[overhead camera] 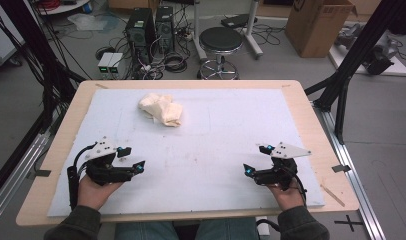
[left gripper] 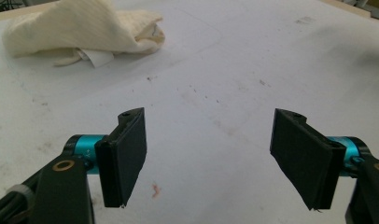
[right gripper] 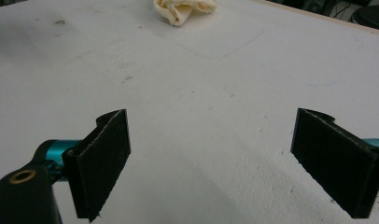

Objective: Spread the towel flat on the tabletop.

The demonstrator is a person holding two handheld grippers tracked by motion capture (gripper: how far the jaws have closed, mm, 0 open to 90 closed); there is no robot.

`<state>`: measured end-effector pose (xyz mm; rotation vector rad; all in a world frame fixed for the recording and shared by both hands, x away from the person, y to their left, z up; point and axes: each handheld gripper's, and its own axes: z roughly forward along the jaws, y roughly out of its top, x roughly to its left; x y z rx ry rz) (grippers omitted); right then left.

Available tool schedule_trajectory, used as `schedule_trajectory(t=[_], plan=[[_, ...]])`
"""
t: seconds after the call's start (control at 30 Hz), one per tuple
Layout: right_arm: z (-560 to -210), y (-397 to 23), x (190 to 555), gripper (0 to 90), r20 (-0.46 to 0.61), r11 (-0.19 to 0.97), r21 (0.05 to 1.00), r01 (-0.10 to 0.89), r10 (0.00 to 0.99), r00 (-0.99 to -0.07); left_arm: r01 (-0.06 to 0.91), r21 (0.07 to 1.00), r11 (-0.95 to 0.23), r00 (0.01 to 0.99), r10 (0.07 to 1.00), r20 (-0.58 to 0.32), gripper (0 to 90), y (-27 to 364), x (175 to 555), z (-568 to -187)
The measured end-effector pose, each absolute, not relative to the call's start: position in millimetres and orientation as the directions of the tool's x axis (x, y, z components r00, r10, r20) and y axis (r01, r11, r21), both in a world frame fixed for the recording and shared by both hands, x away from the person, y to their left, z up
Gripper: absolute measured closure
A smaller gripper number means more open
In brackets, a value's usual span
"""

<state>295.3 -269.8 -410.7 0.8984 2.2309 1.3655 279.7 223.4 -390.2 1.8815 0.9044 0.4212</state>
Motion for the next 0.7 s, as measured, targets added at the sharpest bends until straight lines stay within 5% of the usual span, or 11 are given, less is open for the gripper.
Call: schedule_trajectory(t=[0.7], plan=[[-410, -266, 301, 11.1, 0.023, 0.319, 0.897, 0.306, 0.659, -0.751, 0.485, 0.843, -0.232, 0.573, 0.812, -0.106, 31.7, 195, 367, -385]])
